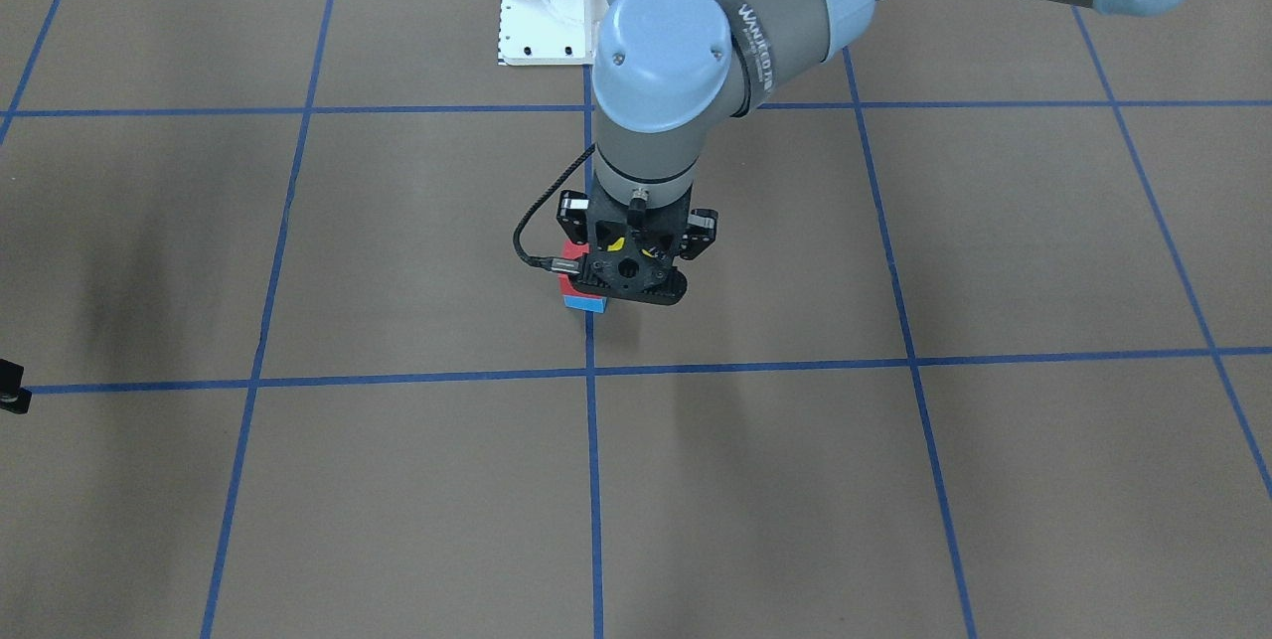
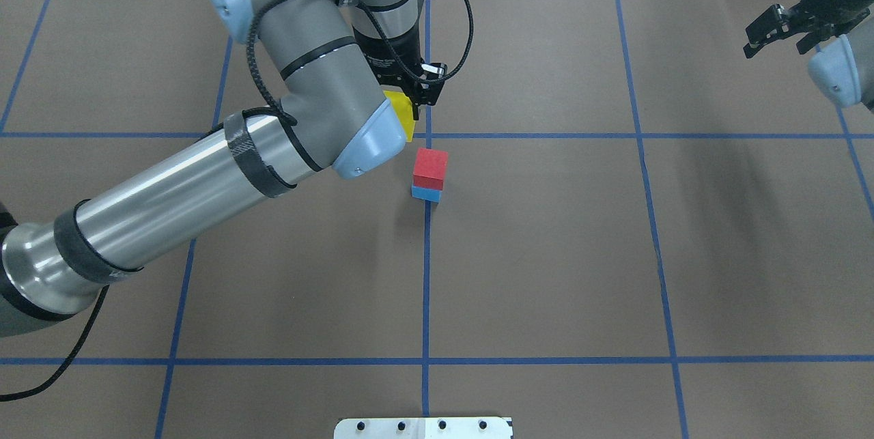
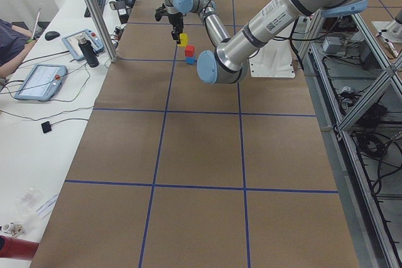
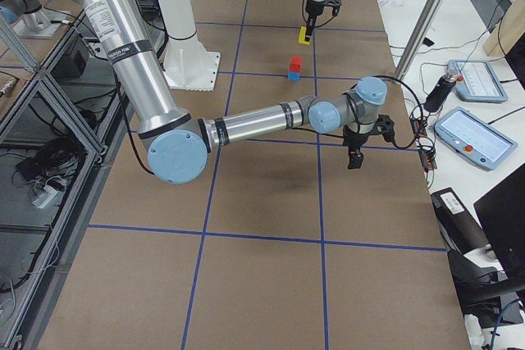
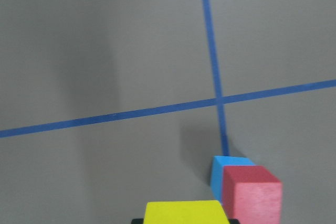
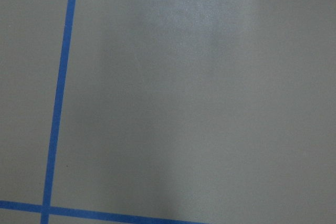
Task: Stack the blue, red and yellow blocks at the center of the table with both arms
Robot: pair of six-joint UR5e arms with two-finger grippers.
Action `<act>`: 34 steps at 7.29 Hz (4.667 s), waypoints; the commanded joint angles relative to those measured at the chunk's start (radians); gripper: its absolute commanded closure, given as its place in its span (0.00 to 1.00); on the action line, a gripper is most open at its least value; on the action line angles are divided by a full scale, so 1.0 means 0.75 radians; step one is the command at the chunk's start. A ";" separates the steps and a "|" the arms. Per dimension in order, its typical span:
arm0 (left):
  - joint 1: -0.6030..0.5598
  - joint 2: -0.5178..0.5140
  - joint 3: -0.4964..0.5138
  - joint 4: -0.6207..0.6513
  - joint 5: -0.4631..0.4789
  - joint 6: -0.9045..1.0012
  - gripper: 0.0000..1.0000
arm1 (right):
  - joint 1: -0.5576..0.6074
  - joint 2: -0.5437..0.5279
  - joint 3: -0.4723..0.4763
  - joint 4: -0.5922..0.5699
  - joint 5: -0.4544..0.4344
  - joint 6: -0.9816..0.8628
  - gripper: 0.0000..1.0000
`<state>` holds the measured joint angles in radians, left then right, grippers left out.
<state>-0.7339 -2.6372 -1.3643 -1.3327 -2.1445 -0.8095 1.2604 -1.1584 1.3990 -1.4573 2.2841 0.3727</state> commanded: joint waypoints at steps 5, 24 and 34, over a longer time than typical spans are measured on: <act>0.070 -0.049 0.140 -0.096 0.000 -0.121 1.00 | 0.001 -0.016 0.000 0.000 0.000 -0.002 0.01; 0.032 -0.028 0.061 -0.105 0.016 -0.209 0.01 | 0.003 0.006 -0.035 0.002 -0.004 -0.063 0.01; -1.006 1.268 -0.532 -0.033 -0.155 1.231 0.00 | 0.243 -0.283 -0.043 0.237 0.116 -0.189 0.01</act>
<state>-1.3675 -1.7204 -1.8467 -1.3571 -2.2179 -0.0133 1.3779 -1.3237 1.3594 -1.2768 2.3094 0.2982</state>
